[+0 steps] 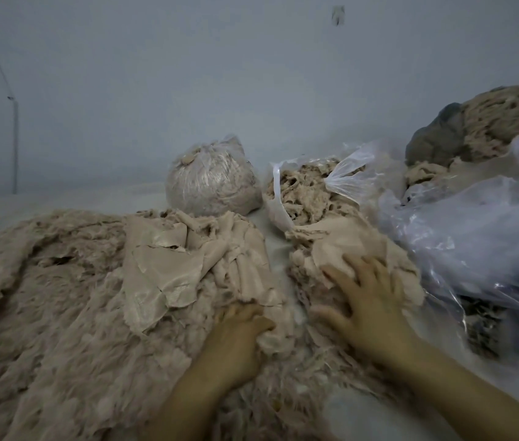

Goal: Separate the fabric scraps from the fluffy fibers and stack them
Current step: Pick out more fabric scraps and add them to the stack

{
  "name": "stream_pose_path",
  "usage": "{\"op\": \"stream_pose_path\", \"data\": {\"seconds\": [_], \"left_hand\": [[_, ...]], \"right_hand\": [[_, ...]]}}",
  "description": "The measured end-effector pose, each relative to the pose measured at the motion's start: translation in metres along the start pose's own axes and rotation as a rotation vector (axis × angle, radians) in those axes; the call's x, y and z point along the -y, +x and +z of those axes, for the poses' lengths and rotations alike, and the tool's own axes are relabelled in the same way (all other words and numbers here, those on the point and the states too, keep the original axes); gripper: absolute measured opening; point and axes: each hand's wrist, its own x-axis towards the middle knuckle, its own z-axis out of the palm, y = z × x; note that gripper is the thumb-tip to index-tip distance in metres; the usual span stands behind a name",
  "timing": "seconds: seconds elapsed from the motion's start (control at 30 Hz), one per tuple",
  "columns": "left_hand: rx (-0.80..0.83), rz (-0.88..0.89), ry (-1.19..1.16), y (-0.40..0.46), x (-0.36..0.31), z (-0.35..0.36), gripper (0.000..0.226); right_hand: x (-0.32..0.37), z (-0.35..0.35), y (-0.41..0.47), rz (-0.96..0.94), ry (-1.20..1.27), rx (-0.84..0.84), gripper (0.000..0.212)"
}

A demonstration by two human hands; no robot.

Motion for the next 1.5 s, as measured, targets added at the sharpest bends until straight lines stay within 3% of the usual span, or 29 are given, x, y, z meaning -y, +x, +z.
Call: {"op": "stream_pose_path", "data": {"seconds": [0.1, 0.2, 0.37, 0.47, 0.57, 0.63, 0.73, 0.77, 0.83, 0.87, 0.97, 1.03, 1.1, 1.23, 1.3, 1.37, 1.5], "left_hand": [[-0.047, -0.055, -0.091, 0.0, 0.012, -0.001, 0.033], [-0.072, -0.073, -0.144, -0.001, 0.018, 0.0, 0.032], [-0.116, -0.023, -0.175, -0.009, 0.02, 0.004, 0.034], [-0.135, 0.036, -0.197, -0.018, 0.022, 0.004, 0.031], [-0.167, 0.086, -0.187, -0.021, 0.023, 0.006, 0.031], [-0.177, 0.111, -0.186, -0.022, 0.023, 0.007, 0.031], [-0.183, 0.15, -0.2, -0.028, 0.024, 0.004, 0.03], [-0.179, 0.16, -0.206, -0.031, 0.025, 0.003, 0.03], [-0.161, 0.176, -0.222, -0.037, 0.029, 0.001, 0.031], [-0.152, 0.18, -0.23, -0.04, 0.031, 0.0, 0.032], [-0.113, 0.155, -0.268, -0.054, 0.037, -0.005, 0.029], [-0.073, 0.125, -0.363, -0.064, 0.041, -0.01, 0.02], [0.002, 0.098, -0.525, -0.069, 0.04, -0.02, 0.018], [-0.006, 0.051, -0.684, -0.065, 0.04, -0.029, 0.037], [-0.063, 0.022, -0.699, -0.063, 0.04, -0.024, 0.027], [-0.14, 0.024, -0.607, -0.06, 0.04, -0.019, 0.024], [-0.179, 0.102, -0.353, -0.046, 0.046, -0.015, 0.051]], "right_hand": [[-0.009, 0.021, -0.013, 0.035, -0.062, 0.073, 0.095], [-0.018, 0.027, -0.003, 0.008, -0.007, 0.031, 0.092], [-0.026, 0.023, 0.018, -0.028, -0.02, 0.102, 0.098], [-0.015, 0.009, 0.013, -0.073, -0.036, 0.02, 0.081], [0.009, 0.003, -0.013, -0.28, -0.005, -0.138, 0.049], [0.024, 0.012, -0.036, -0.385, -0.001, 0.019, 0.04], [0.045, 0.019, -0.064, -0.456, 0.071, 0.461, 0.071], [0.051, 0.022, -0.07, -0.479, 0.063, 0.509, 0.075], [0.059, 0.028, -0.084, -0.506, 0.134, 0.288, 0.075], [0.066, 0.026, -0.091, -0.5, 0.153, 0.223, 0.077], [0.075, 0.025, -0.108, -0.456, 0.471, 0.393, 0.054], [0.072, 0.021, -0.091, -0.315, 0.577, 0.243, 0.03], [0.07, 0.023, -0.072, -0.166, 0.64, 0.206, 0.019], [0.084, 0.04, -0.05, -0.182, 0.521, 0.348, 0.049], [0.089, 0.048, -0.042, -0.196, 0.552, 0.255, 0.028], [0.089, 0.05, -0.034, -0.084, 0.69, 0.173, 0.008], [0.08, 0.046, -0.033, 0.019, 0.964, 0.165, 0.025]]}}
